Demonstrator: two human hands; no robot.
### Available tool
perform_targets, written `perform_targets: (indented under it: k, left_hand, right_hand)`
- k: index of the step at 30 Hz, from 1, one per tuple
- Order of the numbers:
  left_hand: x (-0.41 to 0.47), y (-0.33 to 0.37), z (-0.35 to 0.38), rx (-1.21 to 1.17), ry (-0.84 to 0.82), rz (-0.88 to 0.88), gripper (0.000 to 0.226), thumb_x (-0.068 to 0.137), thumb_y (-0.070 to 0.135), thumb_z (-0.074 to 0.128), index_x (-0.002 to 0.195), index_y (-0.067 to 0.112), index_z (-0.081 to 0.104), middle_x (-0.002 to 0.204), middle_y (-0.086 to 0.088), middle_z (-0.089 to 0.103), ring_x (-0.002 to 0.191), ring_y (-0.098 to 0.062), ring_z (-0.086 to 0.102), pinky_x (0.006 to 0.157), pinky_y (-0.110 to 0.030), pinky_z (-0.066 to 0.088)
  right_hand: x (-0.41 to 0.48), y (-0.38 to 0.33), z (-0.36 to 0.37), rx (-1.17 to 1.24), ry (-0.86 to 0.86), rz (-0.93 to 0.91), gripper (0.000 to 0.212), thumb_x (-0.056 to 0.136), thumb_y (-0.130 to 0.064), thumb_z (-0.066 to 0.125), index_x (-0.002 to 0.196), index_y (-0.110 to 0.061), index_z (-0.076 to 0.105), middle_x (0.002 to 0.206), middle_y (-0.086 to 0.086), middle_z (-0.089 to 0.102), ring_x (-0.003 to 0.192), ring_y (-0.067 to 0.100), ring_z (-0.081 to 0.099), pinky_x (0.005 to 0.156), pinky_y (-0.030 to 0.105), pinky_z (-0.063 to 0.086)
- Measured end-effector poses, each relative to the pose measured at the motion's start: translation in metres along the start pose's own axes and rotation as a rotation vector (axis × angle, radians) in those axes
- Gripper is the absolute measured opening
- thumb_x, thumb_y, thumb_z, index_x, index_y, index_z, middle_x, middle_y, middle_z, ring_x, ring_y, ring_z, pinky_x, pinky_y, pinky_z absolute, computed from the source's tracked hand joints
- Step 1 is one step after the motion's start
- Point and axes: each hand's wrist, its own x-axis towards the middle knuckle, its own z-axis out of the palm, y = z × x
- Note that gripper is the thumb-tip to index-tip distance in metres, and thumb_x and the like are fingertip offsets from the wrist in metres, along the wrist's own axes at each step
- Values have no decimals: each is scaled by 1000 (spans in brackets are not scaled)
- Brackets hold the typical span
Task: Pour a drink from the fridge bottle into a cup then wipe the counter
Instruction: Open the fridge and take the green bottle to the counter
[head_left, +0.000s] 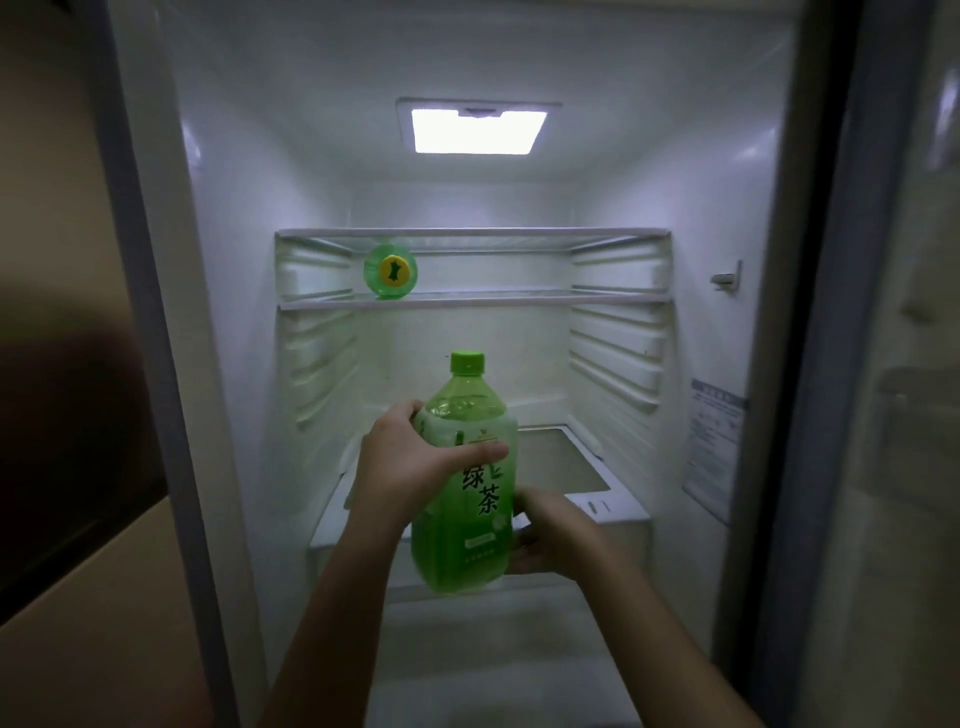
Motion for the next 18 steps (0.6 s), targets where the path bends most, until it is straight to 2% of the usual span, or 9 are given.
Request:
perform_targets:
  k: [7, 12, 18]
  left_hand:
    - [-52, 12, -2, 37, 0, 4, 66, 48, 38, 94, 103, 18, 62, 91, 4, 71, 82, -13, 70, 73, -36, 60]
    - [-87, 24, -10, 65, 4, 8, 61, 49, 36, 95, 99, 18, 64, 87, 6, 72, 78, -9, 70, 67, -27, 57]
    - [-127, 28, -19, 68, 15, -17, 64, 46, 35, 96, 100, 23, 63, 92, 7, 71, 82, -8, 69, 69, -28, 58]
  right_hand:
    - [-44, 27, -6, -24, -24, -21, 25, 97, -21, 45, 104, 2, 54, 85, 26, 63, 74, 34, 66, 67, 38, 59]
    - [-75, 43, -5, -20, -42, -15, 21, 95, -20, 48, 89, -1, 54, 78, 22, 62, 67, 31, 65, 68, 38, 59]
    - [-100, 64, -3, -60, -54, -19, 22, 96, -22, 48, 92, -1, 54, 80, 23, 64, 67, 32, 66, 62, 37, 60]
